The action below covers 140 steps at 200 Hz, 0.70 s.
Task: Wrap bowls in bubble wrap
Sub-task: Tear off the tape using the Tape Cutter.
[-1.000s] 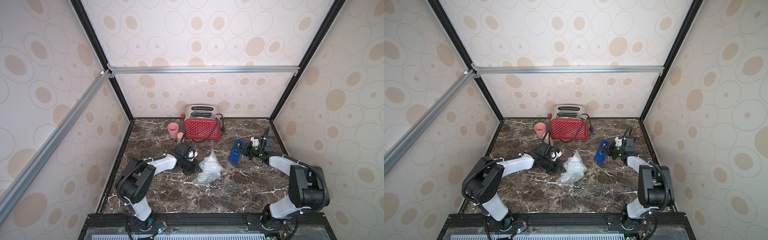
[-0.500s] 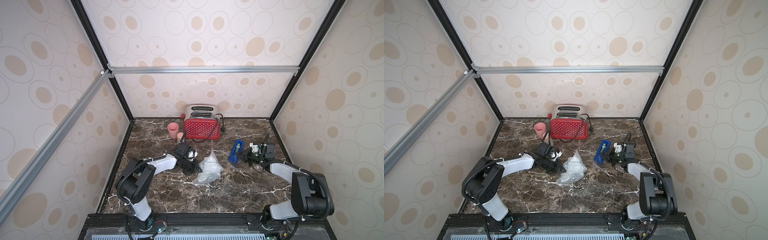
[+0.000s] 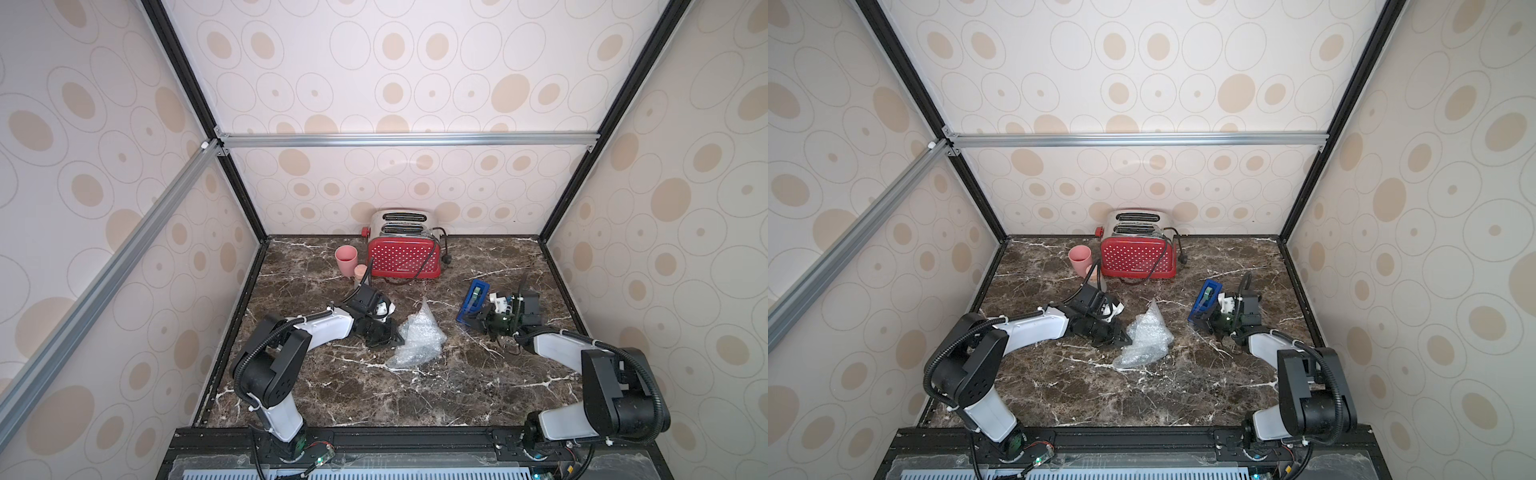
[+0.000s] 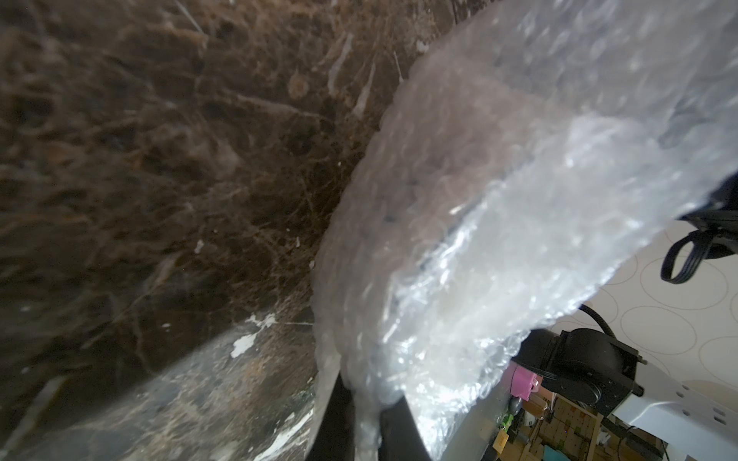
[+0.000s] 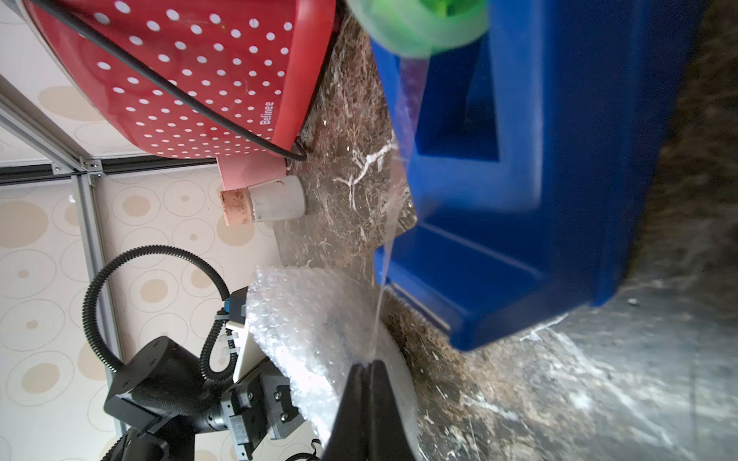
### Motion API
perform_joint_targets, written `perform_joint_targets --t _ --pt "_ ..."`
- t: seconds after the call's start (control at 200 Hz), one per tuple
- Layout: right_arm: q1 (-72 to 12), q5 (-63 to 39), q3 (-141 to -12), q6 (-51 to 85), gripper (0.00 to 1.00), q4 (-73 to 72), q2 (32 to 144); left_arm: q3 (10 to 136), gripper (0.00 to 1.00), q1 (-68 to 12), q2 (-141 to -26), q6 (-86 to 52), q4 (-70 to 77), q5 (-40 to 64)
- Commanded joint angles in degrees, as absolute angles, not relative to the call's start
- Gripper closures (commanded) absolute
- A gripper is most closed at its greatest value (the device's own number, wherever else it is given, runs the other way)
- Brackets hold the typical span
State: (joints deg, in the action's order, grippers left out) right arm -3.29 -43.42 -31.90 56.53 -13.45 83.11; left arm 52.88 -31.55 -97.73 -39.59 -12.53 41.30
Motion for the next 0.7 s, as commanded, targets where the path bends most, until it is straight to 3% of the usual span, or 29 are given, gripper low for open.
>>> perform_joint_targets --t 0.0,0.551,0.696 --pt "-4.22 -43.62 -30.5 57.3 1.0 -15.87 84.69 53.88 0.88 -31.93 -98.35 -38.4 -14.3 41.93" --pt "-3.21 -30.02 -29.0 46.19 1.0 -6.33 91.91 53.83 0.88 -31.93 -98.37 -38.32 -14.13 41.97" --pt "-2.95 -30.39 -28.11 46.0 1.0 -7.65 90.44 53.75 0.88 -31.96 -98.26 -38.22 -14.19 41.93"
